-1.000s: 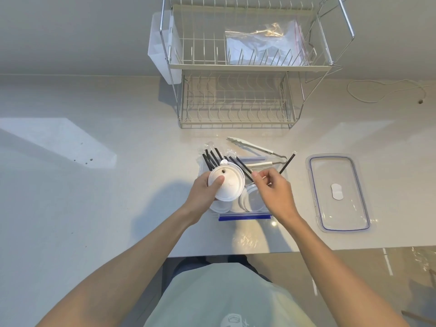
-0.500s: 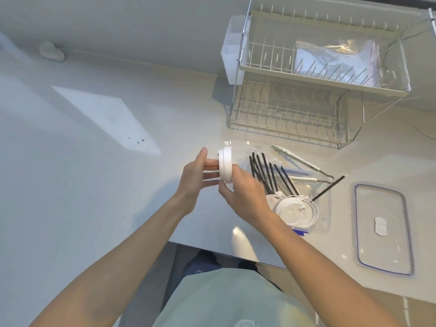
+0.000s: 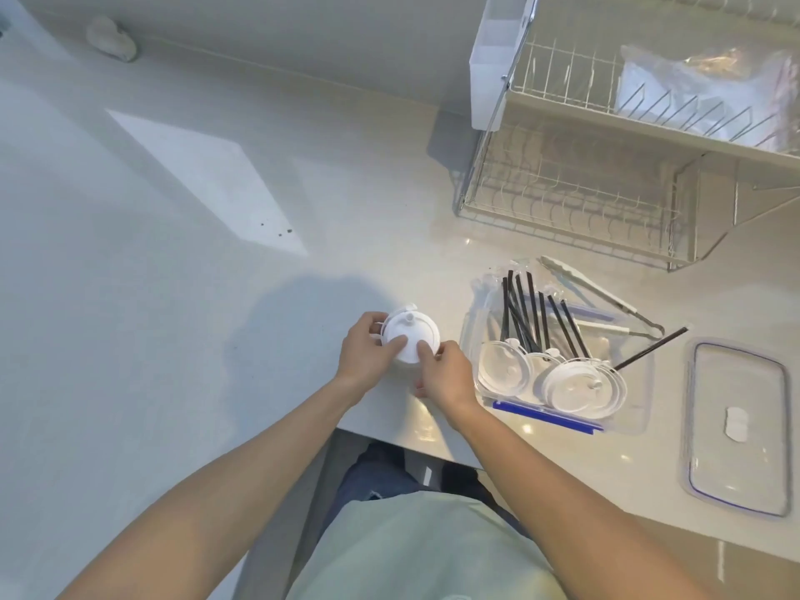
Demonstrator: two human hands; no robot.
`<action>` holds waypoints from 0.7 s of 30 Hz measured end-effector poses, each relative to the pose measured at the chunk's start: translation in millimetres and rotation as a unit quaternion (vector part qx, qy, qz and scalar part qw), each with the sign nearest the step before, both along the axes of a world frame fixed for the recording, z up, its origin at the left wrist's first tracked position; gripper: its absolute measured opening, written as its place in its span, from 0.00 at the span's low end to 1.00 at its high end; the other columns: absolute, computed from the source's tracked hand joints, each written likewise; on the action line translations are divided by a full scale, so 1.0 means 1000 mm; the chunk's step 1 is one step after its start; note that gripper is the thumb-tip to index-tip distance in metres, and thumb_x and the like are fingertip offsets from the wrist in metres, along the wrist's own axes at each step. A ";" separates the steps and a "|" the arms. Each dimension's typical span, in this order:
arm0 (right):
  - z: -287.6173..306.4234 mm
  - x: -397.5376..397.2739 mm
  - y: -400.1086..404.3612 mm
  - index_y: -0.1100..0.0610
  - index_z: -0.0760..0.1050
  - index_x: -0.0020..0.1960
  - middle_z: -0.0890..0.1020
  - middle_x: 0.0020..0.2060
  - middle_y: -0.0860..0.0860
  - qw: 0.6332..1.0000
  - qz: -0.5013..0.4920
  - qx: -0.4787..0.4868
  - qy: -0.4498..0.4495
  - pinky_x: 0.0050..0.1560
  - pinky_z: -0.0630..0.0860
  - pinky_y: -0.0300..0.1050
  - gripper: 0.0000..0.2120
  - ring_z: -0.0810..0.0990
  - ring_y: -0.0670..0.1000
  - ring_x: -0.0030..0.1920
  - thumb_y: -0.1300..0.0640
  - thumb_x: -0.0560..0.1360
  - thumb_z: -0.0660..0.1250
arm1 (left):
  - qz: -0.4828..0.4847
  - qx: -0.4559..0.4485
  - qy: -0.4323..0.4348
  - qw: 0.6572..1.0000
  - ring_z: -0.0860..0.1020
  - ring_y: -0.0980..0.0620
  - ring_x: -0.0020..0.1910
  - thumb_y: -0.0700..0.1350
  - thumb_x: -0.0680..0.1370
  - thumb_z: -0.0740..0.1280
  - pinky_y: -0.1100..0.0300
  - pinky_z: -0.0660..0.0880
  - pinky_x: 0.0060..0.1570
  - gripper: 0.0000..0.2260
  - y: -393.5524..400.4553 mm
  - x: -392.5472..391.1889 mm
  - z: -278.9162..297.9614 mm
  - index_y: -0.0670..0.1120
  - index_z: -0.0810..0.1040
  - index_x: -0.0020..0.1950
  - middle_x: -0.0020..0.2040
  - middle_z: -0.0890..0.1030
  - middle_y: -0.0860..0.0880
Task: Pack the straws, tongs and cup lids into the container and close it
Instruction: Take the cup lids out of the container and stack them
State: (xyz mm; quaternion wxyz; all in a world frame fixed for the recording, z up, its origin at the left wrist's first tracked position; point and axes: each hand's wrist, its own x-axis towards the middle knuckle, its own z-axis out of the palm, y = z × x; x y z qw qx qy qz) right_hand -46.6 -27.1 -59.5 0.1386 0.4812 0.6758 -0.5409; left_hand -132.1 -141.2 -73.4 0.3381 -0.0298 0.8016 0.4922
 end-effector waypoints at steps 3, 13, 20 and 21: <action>-0.010 -0.001 -0.004 0.63 0.73 0.61 0.84 0.52 0.60 0.988 0.086 0.107 -0.068 0.49 0.79 0.51 0.19 0.84 0.62 0.51 0.47 0.84 0.59 | -0.041 -0.032 0.032 0.998 0.82 0.50 0.51 0.43 0.74 0.75 0.63 0.76 0.46 0.16 0.006 0.002 -0.010 0.49 0.78 0.60 0.53 0.82 0.52; 0.036 0.009 0.017 0.55 0.73 0.49 0.82 0.39 0.53 0.975 0.136 0.173 0.010 0.35 0.81 0.53 0.09 0.83 0.59 0.36 0.50 0.82 0.61 | -0.135 -0.164 0.127 0.969 0.77 0.46 0.58 0.55 0.78 0.69 0.50 0.78 0.56 0.26 0.015 0.004 -0.010 0.49 0.68 0.74 0.66 0.70 0.45; 0.062 0.086 0.130 0.57 0.78 0.55 0.82 0.48 0.52 0.915 0.112 0.387 0.015 0.35 0.70 0.45 0.05 0.78 0.52 0.40 0.57 0.82 0.65 | -0.287 0.036 0.381 0.878 0.77 0.53 0.46 0.41 0.78 0.70 0.54 0.78 0.47 0.07 0.082 0.021 0.047 0.44 0.81 0.56 0.49 0.80 0.49; 0.059 0.096 0.141 0.58 0.77 0.59 0.81 0.54 0.55 0.912 0.132 0.387 -0.029 0.39 0.72 0.48 0.08 0.79 0.56 0.43 0.57 0.82 0.65 | -0.341 0.048 0.402 0.849 0.79 0.50 0.48 0.39 0.77 0.70 0.52 0.78 0.48 0.08 0.095 0.025 0.051 0.42 0.82 0.56 0.50 0.82 0.48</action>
